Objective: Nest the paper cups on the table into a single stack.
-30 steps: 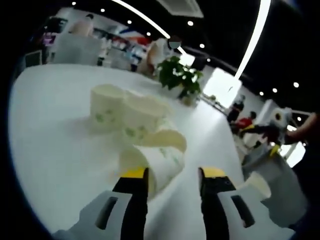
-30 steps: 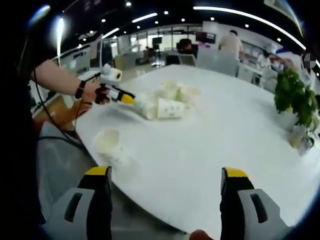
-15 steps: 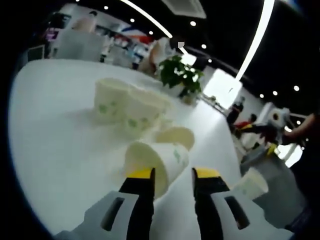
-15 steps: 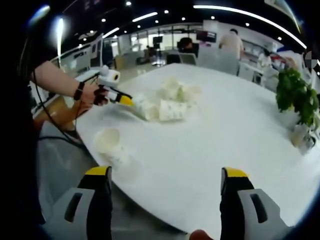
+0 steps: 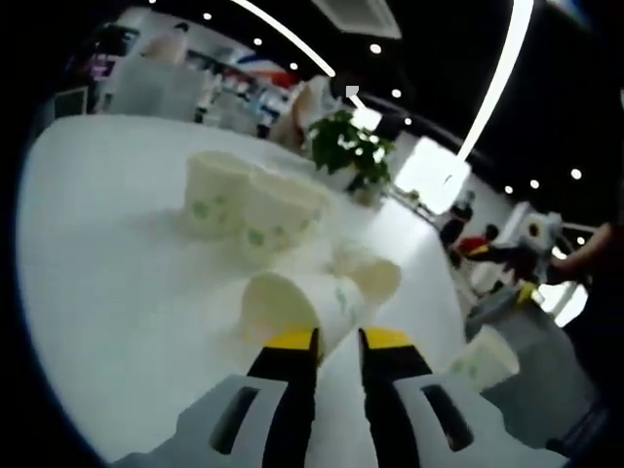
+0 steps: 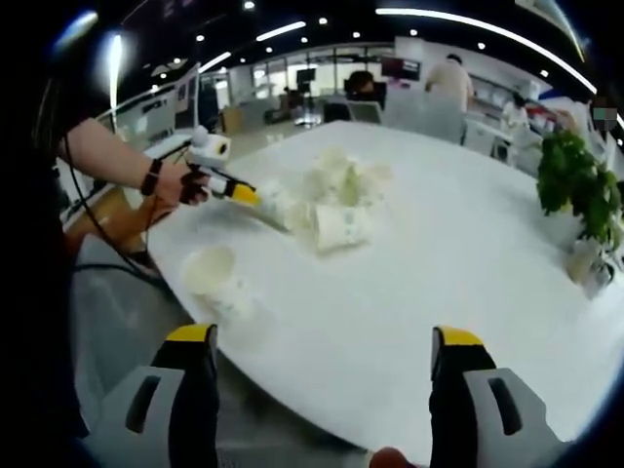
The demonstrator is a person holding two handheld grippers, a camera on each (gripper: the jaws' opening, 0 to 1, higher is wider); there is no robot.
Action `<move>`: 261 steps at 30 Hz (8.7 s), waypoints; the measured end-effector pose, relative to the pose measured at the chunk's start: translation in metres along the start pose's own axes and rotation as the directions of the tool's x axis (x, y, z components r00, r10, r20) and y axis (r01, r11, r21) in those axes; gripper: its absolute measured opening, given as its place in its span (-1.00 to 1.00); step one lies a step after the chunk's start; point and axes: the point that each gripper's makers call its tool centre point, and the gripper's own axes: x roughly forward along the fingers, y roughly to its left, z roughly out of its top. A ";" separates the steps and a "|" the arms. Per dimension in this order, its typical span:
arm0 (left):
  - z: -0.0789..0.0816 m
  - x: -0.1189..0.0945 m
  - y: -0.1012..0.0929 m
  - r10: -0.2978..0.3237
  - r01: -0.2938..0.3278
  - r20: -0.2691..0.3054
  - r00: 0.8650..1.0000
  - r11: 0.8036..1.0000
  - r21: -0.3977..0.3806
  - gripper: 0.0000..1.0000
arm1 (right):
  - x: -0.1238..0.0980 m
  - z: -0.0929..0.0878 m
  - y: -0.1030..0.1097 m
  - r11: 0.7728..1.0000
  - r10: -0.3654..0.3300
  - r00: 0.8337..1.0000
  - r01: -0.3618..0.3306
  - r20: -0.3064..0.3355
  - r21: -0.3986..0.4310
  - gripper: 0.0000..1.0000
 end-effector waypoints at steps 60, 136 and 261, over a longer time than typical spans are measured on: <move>0.006 -0.014 -0.025 0.001 0.000 -0.035 0.999 1.000 0.030 -0.99 | -0.002 0.010 0.001 1.000 0.001 0.998 -0.002 0.064 0.025 0.77; 0.040 -0.060 -0.185 0.009 0.160 -0.399 0.917 0.908 0.388 -1.00 | 0.047 0.054 -0.022 0.997 0.072 0.983 -0.066 0.169 -0.037 1.00; -0.090 0.000 -0.169 0.377 0.814 -0.801 0.466 0.171 0.554 -0.99 | 0.045 0.016 -0.037 0.988 0.064 0.985 -0.085 0.161 0.130 0.92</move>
